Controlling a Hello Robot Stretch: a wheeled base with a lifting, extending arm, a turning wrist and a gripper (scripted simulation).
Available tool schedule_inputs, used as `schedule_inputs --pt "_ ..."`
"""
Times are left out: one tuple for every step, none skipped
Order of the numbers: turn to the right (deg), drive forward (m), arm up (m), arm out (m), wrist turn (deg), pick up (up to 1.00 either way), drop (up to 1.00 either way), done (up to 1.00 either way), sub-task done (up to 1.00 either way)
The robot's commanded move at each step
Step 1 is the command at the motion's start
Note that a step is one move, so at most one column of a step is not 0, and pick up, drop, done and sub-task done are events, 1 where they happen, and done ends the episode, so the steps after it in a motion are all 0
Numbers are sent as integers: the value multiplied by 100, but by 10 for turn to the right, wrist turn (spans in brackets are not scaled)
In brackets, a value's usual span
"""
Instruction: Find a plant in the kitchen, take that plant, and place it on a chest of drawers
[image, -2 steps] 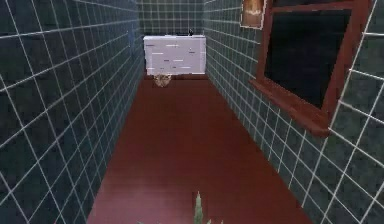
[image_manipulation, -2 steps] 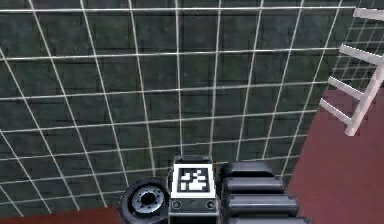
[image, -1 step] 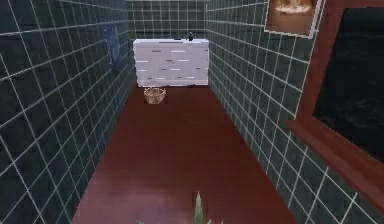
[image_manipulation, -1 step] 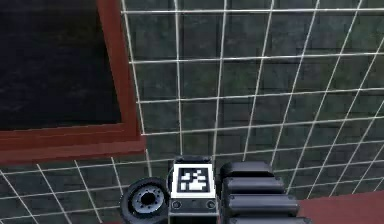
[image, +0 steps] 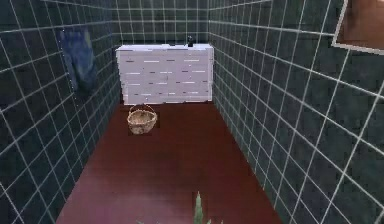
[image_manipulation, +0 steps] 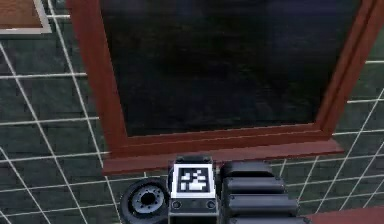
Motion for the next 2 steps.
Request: schedule_inputs --pt "0 100 0 0 0 0 0 0 0" --pt "30 0 0 0 0 0 0 0 0"
